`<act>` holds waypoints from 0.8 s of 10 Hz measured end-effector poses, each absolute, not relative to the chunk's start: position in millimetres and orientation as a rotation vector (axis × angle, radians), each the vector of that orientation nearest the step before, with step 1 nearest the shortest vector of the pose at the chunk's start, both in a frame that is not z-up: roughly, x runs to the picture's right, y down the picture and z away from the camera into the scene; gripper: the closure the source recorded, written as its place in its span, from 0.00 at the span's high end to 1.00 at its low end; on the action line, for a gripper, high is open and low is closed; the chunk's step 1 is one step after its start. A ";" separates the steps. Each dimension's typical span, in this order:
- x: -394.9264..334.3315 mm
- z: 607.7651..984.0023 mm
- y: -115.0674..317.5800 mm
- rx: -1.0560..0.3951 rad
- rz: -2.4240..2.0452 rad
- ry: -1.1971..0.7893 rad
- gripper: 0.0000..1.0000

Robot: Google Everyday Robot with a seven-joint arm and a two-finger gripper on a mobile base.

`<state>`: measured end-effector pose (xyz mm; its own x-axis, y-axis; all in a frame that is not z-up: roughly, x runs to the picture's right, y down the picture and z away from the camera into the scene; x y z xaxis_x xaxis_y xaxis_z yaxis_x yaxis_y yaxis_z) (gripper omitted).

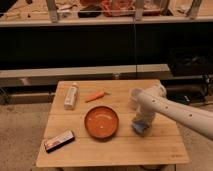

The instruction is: Place the white sponge in the ceramic bowl

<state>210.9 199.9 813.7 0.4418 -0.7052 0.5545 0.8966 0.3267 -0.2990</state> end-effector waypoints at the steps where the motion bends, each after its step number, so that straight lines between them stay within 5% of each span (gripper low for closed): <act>1: 202.5 808.4 190.7 -0.620 -1.092 -0.343 0.00; 8: 115.8 786.0 161.7 -0.601 -1.225 -0.285 0.00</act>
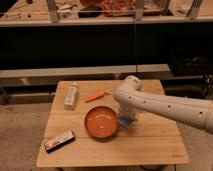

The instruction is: Place the white sponge in the ceramic bowl

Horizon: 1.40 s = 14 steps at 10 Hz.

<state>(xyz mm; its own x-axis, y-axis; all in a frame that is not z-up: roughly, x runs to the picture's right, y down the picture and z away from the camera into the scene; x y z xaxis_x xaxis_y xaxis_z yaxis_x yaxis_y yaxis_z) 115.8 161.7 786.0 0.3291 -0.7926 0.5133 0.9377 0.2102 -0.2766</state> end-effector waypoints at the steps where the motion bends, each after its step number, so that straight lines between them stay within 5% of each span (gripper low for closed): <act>1: 107.9 786.3 161.3 -0.602 -1.234 -0.278 0.00; 14: 18.9 800.8 151.3 -0.577 -1.381 -0.257 0.00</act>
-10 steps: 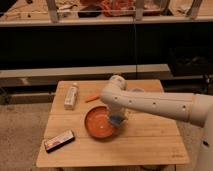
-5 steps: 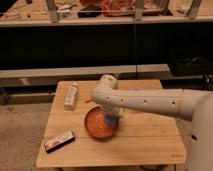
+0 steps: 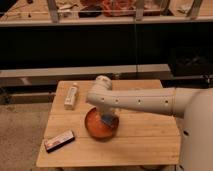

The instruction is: Place the white sponge in the ceramic bowl

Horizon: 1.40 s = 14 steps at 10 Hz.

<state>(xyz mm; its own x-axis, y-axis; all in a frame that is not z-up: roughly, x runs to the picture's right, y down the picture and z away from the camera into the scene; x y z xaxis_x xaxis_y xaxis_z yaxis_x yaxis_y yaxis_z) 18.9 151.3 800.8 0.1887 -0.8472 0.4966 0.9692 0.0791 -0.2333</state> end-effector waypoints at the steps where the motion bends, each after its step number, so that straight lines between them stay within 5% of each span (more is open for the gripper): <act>1: 16.4 803.5 152.7 -0.580 -1.387 -0.258 0.00; 14: 1.5 815.8 166.4 -0.572 -1.473 -0.305 0.00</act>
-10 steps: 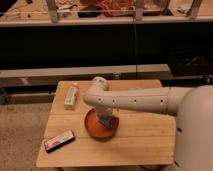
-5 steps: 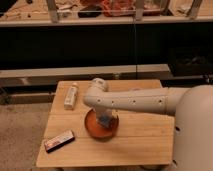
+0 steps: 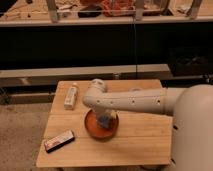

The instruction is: Place the white sponge in the ceramic bowl

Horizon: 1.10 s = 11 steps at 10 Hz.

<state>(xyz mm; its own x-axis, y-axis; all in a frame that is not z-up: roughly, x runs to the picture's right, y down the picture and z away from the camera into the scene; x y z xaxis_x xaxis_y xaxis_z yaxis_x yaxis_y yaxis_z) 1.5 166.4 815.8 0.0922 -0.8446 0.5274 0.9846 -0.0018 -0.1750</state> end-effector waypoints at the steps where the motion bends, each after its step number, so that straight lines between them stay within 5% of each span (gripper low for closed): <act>1: 0.4 815.9 166.6 -0.571 -1.481 -0.307 0.00; 11: -4.4 821.6 171.4 -0.552 -1.545 -0.341 0.00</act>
<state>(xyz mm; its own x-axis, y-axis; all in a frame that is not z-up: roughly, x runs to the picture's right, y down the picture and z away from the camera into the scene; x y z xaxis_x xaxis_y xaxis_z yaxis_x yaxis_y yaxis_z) -4.4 171.4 821.6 0.0151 -0.8430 0.5378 0.9910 -0.0589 -0.1201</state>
